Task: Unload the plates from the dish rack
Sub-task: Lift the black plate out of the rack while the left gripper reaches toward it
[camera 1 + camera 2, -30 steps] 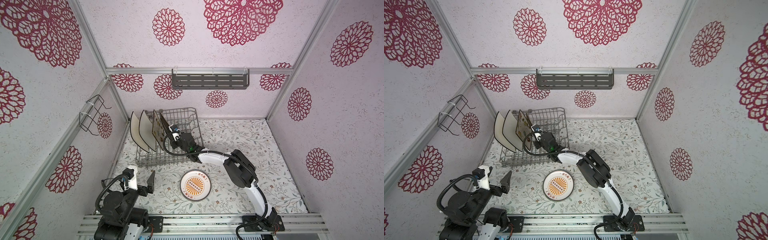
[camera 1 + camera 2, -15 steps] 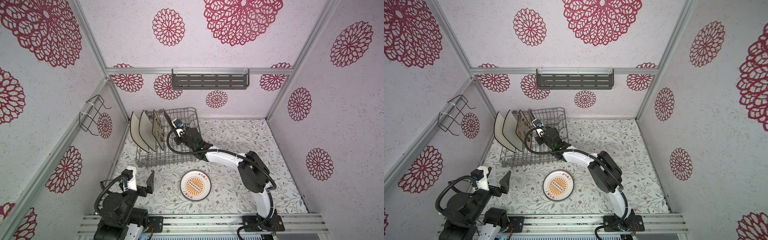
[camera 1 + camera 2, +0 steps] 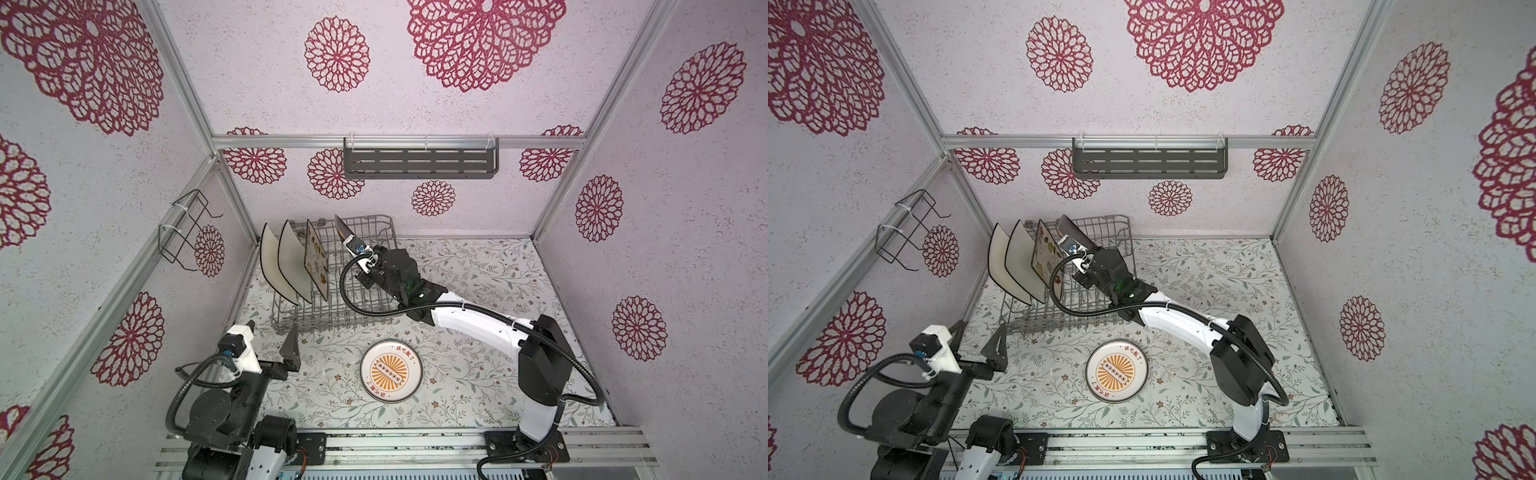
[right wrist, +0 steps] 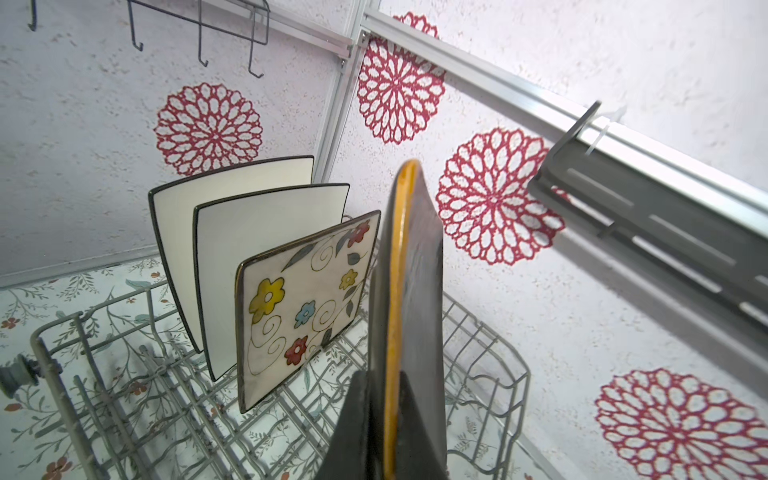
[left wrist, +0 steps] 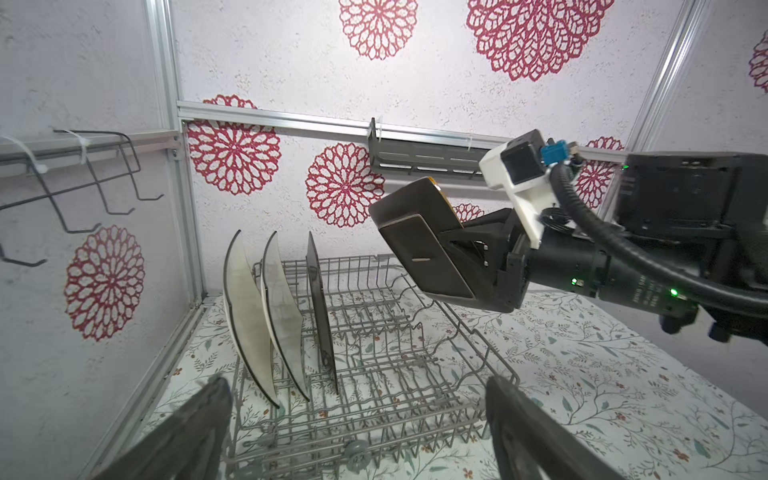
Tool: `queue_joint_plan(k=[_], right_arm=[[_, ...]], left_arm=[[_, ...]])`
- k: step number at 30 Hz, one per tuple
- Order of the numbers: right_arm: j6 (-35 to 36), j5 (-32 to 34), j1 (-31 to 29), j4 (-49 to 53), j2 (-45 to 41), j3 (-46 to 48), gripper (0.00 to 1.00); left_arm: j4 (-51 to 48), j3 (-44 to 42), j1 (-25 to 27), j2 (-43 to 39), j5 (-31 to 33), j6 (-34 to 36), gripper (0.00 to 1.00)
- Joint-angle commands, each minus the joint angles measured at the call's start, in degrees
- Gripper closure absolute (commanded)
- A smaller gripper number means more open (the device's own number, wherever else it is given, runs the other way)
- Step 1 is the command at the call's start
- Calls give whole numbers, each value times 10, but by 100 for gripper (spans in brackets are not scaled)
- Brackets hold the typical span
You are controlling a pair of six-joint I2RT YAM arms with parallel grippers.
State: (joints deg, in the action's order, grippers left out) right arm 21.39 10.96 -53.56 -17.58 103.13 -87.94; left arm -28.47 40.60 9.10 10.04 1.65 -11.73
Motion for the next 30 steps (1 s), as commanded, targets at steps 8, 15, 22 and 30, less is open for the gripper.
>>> queue_joint_plan(k=[8,15,22,30], right_arm=[[210,88,-64,-28,-135,-18,100],[373,185,-129,-12,-143,-11,100],[501,236,-174,-52,-151,24,100],[604,283,-202,-96,-167,74,100]], left_arm=[[49,196,-4,272,-99,-145,3],[-8,346,-82,381,-289,-244,3],[3,383,-169,481,-490,-352,3],[-80,402,-192,528,-481,-302,0]])
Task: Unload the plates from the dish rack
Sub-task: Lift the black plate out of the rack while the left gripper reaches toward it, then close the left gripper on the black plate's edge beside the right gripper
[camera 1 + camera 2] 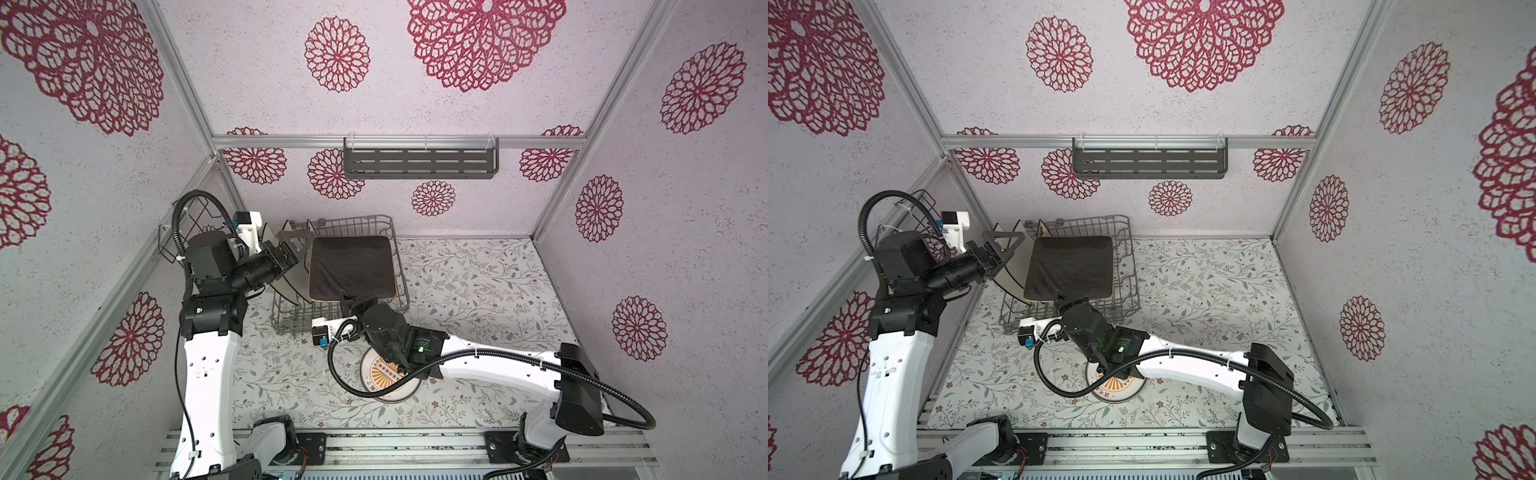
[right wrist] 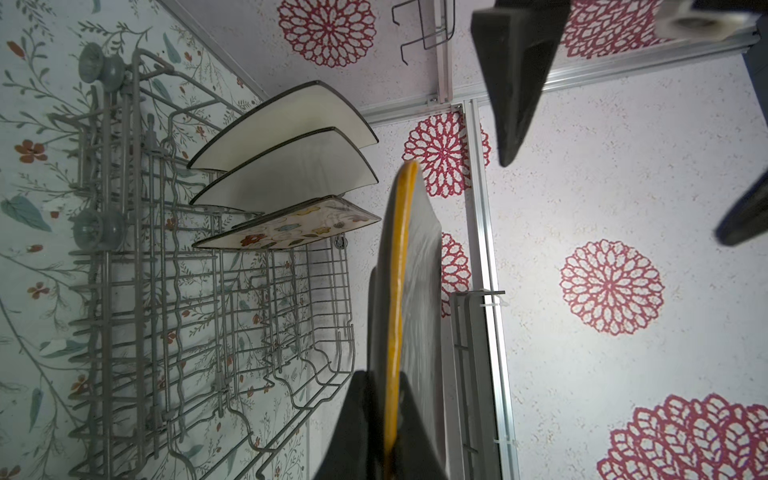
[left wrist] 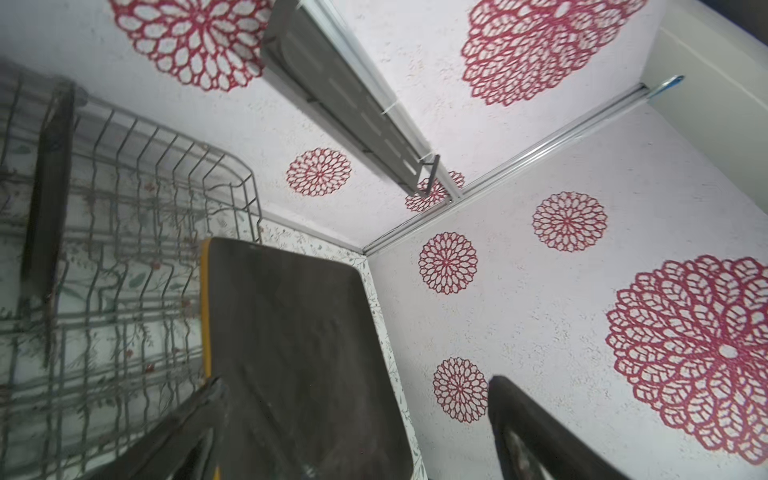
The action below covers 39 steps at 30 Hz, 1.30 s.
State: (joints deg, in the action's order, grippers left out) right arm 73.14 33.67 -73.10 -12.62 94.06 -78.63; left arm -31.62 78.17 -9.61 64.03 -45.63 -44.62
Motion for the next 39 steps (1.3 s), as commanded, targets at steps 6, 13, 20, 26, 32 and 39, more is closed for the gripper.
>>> queue_joint_plan(k=[6,13,20,26,32,39], right_arm=[[125,75,-15,-167,-89,9,100],[147,84,-23,-193,-100,29,100],[151,87,-28,-215,-96,39,100],[158,87,-32,-225,-88,40,100],[158,88,-34,-227,-85,42,100],[157,86,-34,-234,-81,47,100]], left_arm=[[-105,19,-5,5,16,69,3],[-72,-31,0,10,-15,63,15],[-50,-34,30,29,-37,65,28],[-54,-31,57,48,-39,77,40],[-42,-42,74,58,-43,78,51],[-11,-57,85,60,-53,63,64]])
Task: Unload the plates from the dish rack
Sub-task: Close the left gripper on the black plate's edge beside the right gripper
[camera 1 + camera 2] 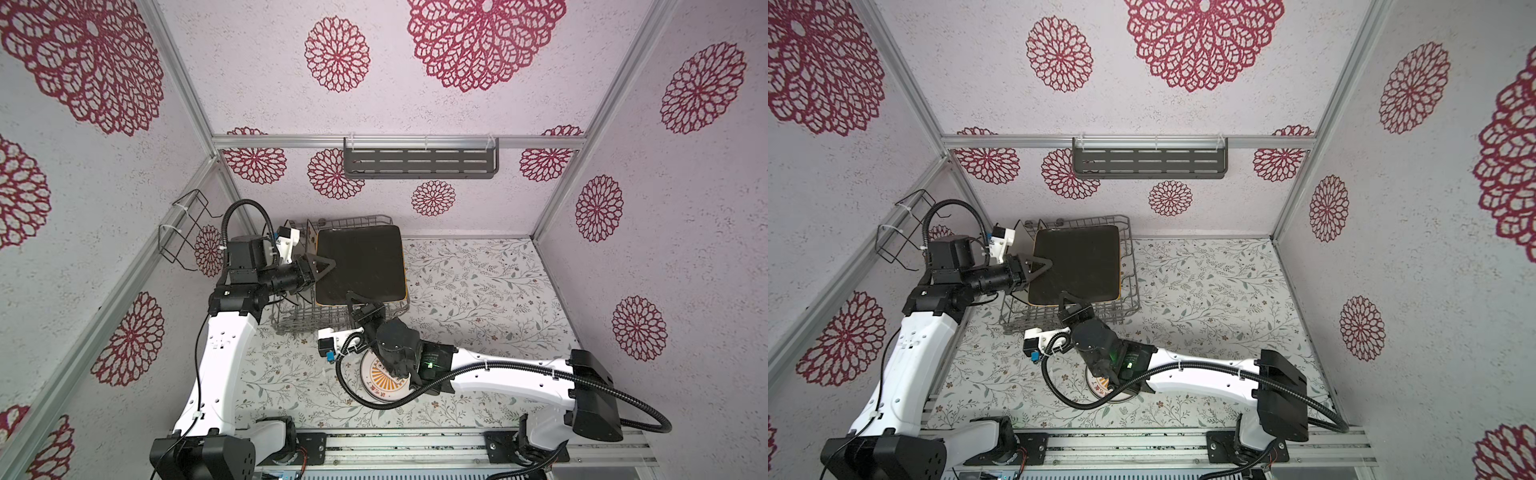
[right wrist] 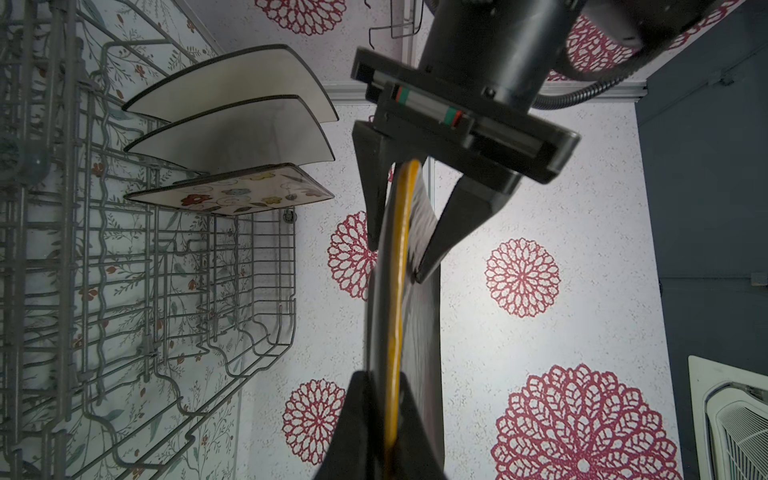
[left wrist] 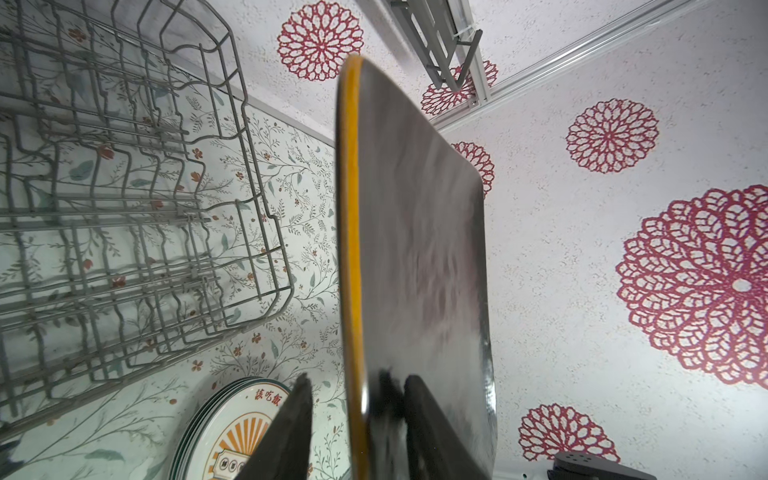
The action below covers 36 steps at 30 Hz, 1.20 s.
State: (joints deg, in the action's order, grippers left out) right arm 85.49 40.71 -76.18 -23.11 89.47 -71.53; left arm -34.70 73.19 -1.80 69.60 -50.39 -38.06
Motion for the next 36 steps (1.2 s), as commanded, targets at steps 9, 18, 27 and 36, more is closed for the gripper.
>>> queue_joint_plan(k=[9,18,27,36], right_arm=[[34,15,-1,-132,-39,-15,100],[28,13,8,-131,-46,3,100],[11,11,28,-138,-52,19,100],[3,18,39,-165,-69,53,100]], left_arm=[[63,-29,20,5,-31,-29,70],[89,-43,27,5,-38,-48,80],[122,-54,50,18,-45,-61,89],[265,-100,67,20,-48,-154,100]])
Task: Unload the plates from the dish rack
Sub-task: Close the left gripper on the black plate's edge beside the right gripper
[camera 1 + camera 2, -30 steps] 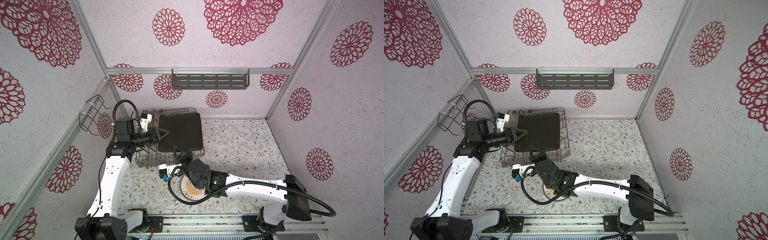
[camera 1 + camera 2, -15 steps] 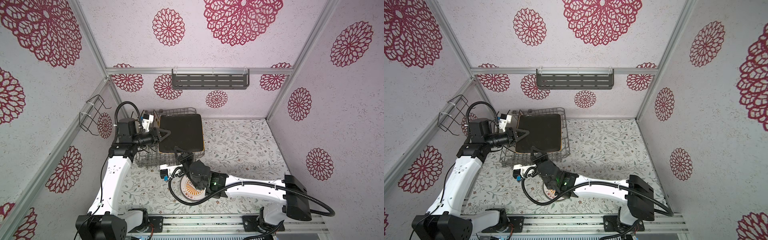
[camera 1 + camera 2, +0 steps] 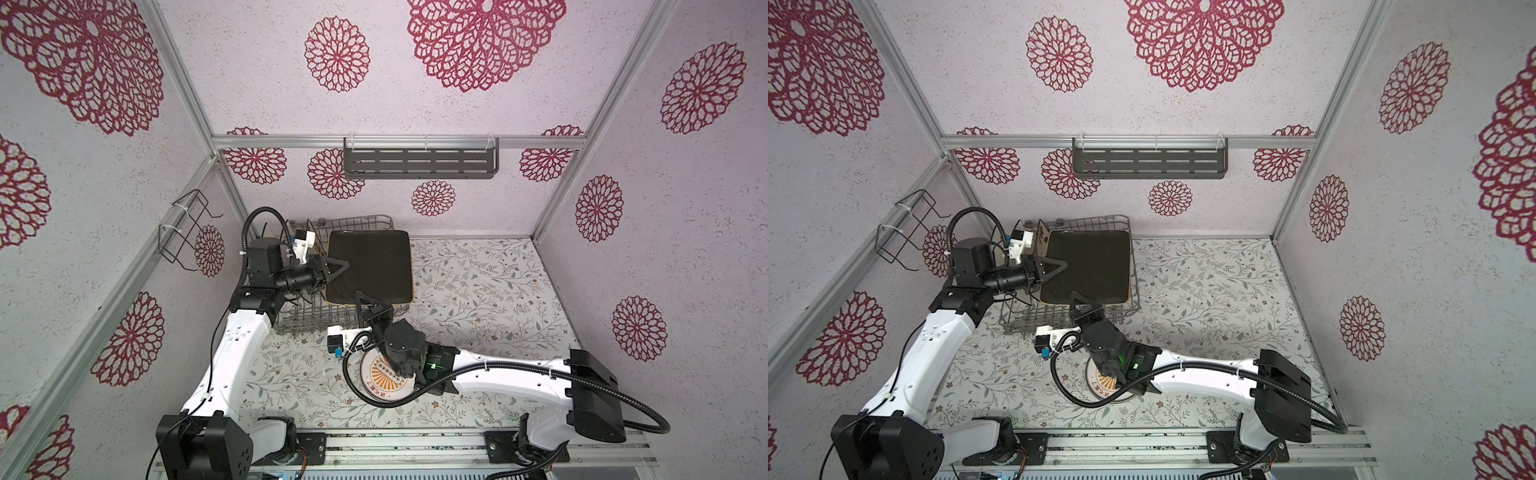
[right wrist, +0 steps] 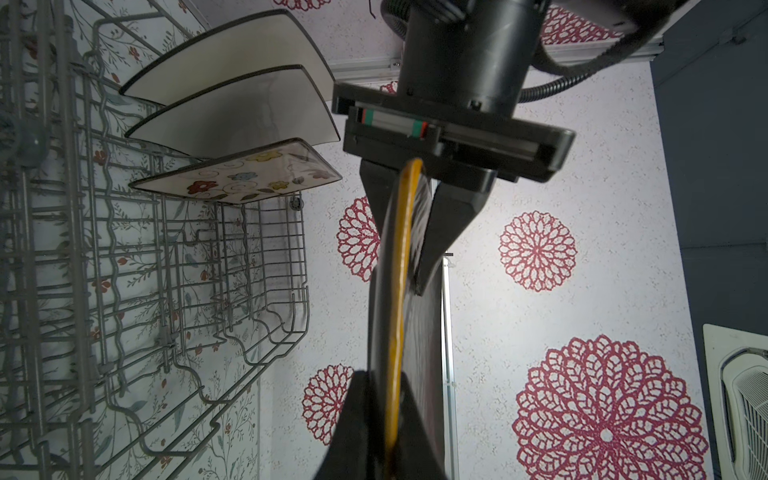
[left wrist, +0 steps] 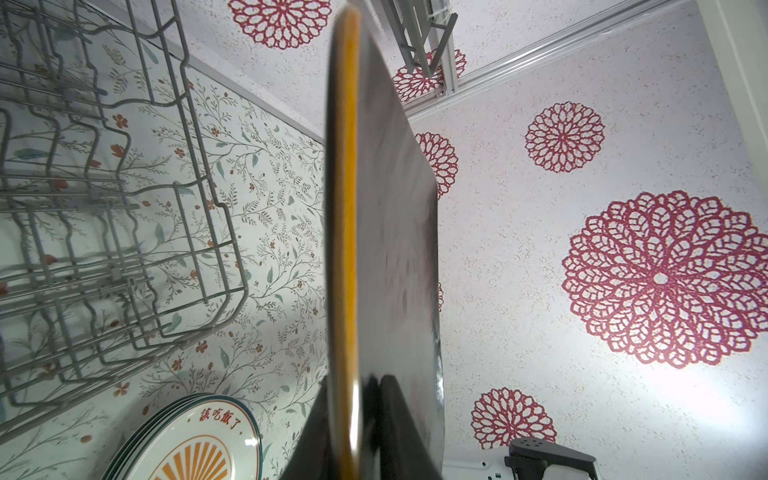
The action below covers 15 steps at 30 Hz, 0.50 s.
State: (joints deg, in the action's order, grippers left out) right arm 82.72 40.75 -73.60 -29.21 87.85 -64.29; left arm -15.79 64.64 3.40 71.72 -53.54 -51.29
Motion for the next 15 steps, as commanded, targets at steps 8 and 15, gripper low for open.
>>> queue_joint_plan(k=[8,15], right_arm=[[26,35,28,-104,-61,-9,90],[17,34,31,-113,-79,11,72]], left_arm=[[103,-5,35,16,-4,-34,100],[146,-3,52,38,3,-61,100]])
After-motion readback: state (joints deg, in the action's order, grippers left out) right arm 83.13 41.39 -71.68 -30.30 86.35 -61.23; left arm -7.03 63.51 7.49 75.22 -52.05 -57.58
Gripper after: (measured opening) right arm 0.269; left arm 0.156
